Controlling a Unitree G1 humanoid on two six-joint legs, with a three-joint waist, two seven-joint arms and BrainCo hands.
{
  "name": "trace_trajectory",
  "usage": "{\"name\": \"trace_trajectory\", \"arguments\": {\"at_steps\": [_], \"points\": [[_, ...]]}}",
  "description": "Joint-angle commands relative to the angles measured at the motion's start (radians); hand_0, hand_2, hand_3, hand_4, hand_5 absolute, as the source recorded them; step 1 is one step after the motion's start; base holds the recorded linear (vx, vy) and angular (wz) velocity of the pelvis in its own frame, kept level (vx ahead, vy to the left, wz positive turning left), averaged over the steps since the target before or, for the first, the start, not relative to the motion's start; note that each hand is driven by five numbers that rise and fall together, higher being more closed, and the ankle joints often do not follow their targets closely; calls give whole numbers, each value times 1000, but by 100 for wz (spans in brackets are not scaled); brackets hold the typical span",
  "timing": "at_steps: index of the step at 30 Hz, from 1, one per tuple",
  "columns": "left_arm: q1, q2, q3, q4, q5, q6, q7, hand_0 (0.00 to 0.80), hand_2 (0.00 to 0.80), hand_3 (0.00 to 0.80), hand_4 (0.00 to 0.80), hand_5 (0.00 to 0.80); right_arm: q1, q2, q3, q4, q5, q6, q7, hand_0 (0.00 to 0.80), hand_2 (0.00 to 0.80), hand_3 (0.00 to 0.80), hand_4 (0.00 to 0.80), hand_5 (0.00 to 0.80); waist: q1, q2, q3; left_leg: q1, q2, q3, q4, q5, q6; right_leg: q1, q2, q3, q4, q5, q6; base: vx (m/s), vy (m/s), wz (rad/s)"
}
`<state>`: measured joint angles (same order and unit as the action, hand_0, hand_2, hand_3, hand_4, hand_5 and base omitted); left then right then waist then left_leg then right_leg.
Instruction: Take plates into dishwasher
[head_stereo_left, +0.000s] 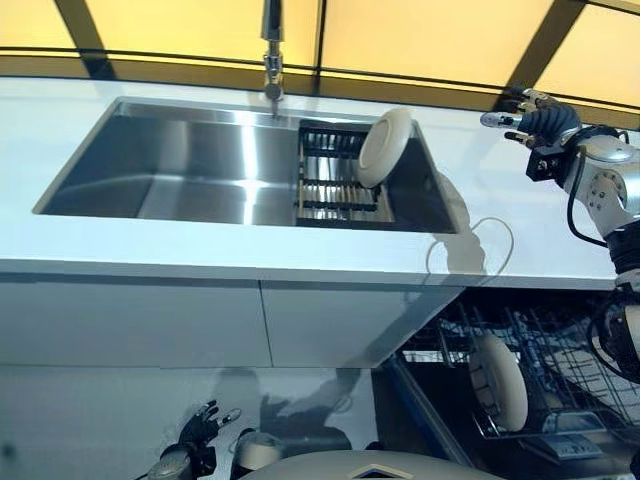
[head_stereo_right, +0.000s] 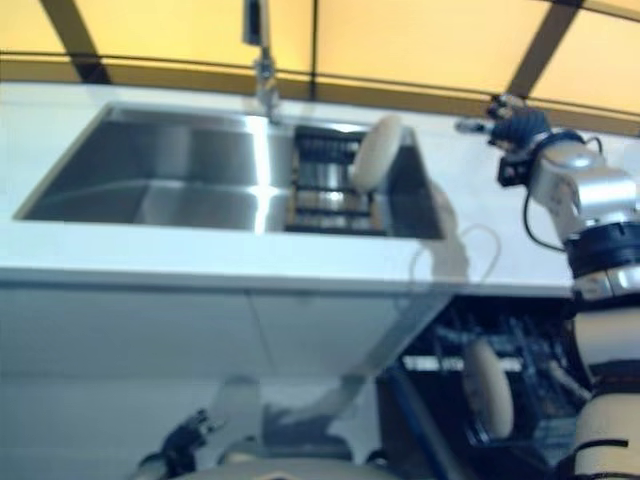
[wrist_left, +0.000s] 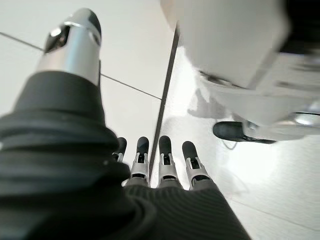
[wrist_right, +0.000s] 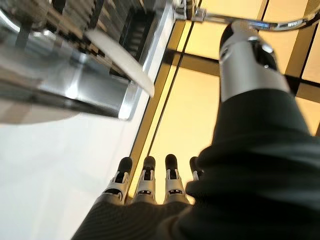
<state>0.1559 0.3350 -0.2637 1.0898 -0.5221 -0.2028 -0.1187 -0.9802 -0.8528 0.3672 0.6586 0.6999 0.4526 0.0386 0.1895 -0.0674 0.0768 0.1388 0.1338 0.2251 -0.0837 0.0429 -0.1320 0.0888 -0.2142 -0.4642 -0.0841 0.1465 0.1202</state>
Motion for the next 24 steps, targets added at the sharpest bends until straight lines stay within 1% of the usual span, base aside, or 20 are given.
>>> {"name": "trace_trajectory", "arguments": {"at_steps": [1, 6, 10, 14, 16, 19, 21, 22, 23, 24], "points": [[-46, 17, -87, -39, 33, -30, -13, 0, 0, 0, 0, 0, -225, -40, 67, 66, 44, -34, -45, 0, 0, 0, 0, 0, 58, -8, 44, -82, -42, -53, -4, 21, 47, 58, -53, -27, 63, -68, 49, 5, 40, 21], [-50, 29, -102, -51, 13, -48, -28, 0, 0, 0, 0, 0, -283, -21, 93, 131, 55, -76, -74, 0, 0, 0, 0, 0, 78, 17, 80, -114, -54, -82, -4, 31, 50, 28, -65, -37, 80, -68, 50, -42, 42, 17], [-44, 28, -106, -66, 8, -61, -34, 0, 0, 0, 0, 0, -320, -4, 110, 167, 50, -98, -84, 0, 0, 0, 0, 0, 88, 37, 101, -127, -56, -91, -4, 36, 50, 12, -73, -36, 92, -70, 51, -16, 37, 6], [-38, 19, -105, -72, 1, -66, -33, 0, 0, 0, 0, 0, -343, 4, 131, 178, 43, -102, -81, 0, 0, 0, 0, 0, 90, 41, 105, -122, -54, -87, -4, 35, 47, 8, -76, -32, 100, -74, 51, 14, 39, 2], [-35, 14, -98, -83, 5, -65, -32, 0, 0, 0, 0, 0, -349, 8, 135, 174, 33, -93, -82, 0, 0, 0, 0, 0, 89, 40, 106, -111, -54, -81, -4, 29, 47, 4, -78, -30, 113, -80, 50, 9, 54, -1], [-48, 8, -89, -82, 26, -67, -28, 0, 0, 0, 0, 0, -365, 21, 152, 179, 34, -77, -87, 0, 0, 0, 0, 0, 83, 35, 106, -88, -51, -54, 10, 25, 50, -3, -81, -26, 164, -107, 42, 25, 101, -3], [-65, 11, -88, -90, 48, -62, -17, 0, 0, 0, 0, 0, -368, 33, 157, 186, 31, -69, -74, 0, 0, 0, 0, 0, 77, 37, 106, -92, -54, -43, 44, 18, 61, -17, -86, -31, 247, -145, 31, 58, 142, -9], [-79, 16, -94, -94, 57, -55, -9, 0, 0, 0, 0, 0, -367, 37, 162, 184, 41, -66, -69, 0, 0, 0, 0, 0, 73, 36, 114, -95, -64, -40, 61, 14, 76, -42, -105, -28, 347, -144, 37, 102, 162, -13], [-89, 20, -98, -103, 57, -45, 1, 0, 0, 0, 0, 0, -364, 35, 163, 174, 49, -60, -66, 0, 0, 0, 0, 0, 65, 39, 124, -90, -71, -39, 68, 13, 91, -91, -121, -19, 469, -119, 50, 166, 160, -17], [-106, 29, -102, -105, 58, -32, 12, 0, 0, 0, 0, 0, -349, 37, 152, 158, 60, -60, -63, 0, 0, 0, 0, 0, 49, 39, 146, -78, -87, -55, 81, -5, 110, -169, -119, 26, 639, -93, 66, 190, 69, -22]]}}
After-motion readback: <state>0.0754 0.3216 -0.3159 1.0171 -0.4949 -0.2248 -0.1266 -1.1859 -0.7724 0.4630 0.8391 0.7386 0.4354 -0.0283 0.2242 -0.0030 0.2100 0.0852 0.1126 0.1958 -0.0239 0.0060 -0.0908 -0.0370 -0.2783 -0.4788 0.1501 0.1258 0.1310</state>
